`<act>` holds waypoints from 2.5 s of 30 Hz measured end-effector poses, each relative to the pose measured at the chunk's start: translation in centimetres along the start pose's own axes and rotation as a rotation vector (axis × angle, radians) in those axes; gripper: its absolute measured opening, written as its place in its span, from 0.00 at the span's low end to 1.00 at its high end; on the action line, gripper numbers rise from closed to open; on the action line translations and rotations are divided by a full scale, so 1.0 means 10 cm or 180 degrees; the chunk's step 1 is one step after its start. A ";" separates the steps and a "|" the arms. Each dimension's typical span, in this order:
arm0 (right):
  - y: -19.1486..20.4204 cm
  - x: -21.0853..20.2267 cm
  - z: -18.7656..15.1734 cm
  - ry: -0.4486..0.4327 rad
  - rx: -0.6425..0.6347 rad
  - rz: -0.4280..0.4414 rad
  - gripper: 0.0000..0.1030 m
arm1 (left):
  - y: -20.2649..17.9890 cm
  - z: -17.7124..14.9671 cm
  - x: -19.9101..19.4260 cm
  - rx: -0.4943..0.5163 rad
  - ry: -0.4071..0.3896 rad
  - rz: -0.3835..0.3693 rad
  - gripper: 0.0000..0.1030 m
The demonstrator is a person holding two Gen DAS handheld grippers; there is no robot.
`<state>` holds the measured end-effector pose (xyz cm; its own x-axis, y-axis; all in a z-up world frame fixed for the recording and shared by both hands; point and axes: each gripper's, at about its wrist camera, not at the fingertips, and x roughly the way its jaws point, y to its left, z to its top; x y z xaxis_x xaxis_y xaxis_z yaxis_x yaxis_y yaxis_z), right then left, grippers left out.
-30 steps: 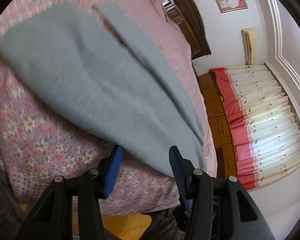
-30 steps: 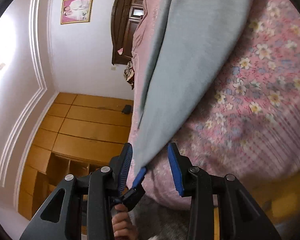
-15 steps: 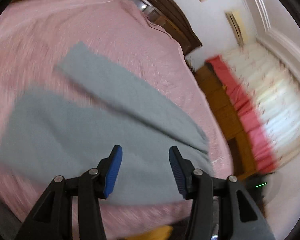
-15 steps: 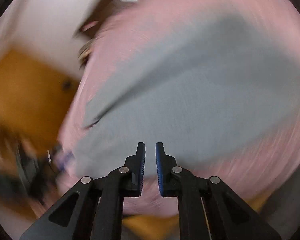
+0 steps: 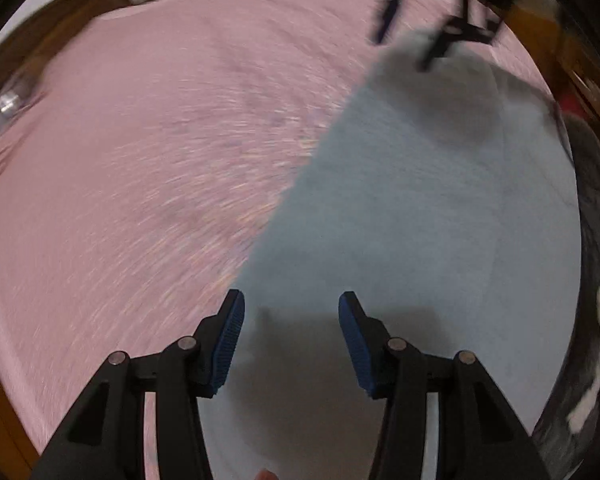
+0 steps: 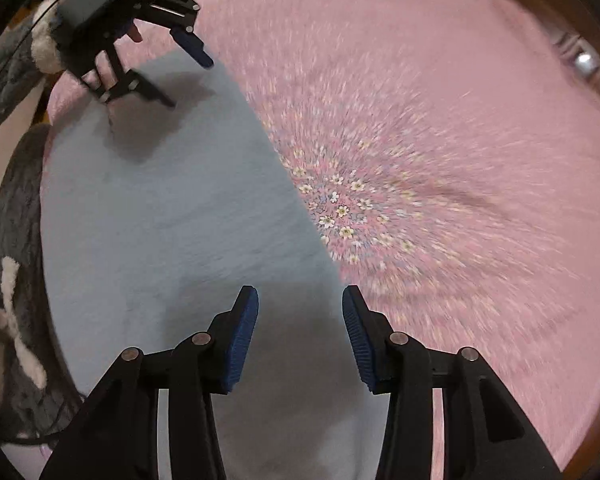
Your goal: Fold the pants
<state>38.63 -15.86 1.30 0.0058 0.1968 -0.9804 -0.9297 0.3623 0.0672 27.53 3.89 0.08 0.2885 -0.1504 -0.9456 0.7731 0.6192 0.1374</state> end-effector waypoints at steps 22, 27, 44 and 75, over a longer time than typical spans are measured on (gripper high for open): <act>1.40 -0.46 -0.31 -0.0499 -0.0543 -0.1682 0.05 | -0.04 -0.68 -0.74 -0.0437 -0.0620 0.0689 0.03; 2.79 -0.28 -0.72 -0.0550 -0.1140 -0.2752 0.05 | -0.81 -1.14 -1.14 -0.0545 -0.0872 0.1130 0.03; 5.02 1.02 -1.60 -0.0216 -0.1739 -0.4004 0.04 | -2.56 -1.67 -0.42 -0.0294 -0.0366 0.1585 0.03; 3.41 -0.51 -3.22 -0.1615 0.3094 -0.1145 0.23 | -2.56 -1.57 -0.84 -0.1031 -0.1026 0.0470 0.31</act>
<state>-5.02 -33.85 2.61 0.5652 0.2036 -0.7994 -0.1692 0.9771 0.1293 -3.56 1.41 -0.12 0.5821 -0.2424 -0.7761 0.5096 0.8525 0.1160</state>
